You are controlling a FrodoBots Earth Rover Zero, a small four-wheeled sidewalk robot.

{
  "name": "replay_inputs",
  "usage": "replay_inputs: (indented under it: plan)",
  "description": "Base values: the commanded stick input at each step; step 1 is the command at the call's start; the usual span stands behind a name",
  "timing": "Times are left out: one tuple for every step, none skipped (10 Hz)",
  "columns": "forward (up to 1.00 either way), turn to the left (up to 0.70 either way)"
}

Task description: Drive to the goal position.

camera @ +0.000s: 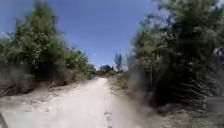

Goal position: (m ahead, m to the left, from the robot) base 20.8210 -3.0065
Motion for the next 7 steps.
replay_inputs:
  plan:
    - [0.70,0.14]
    - [0.70,0.14]
    - [0.70,0.14]
    - [0.70,0.05]
    - [0.70,0.00]
    - [0.70,0.00]
    - [0.70,0.00]
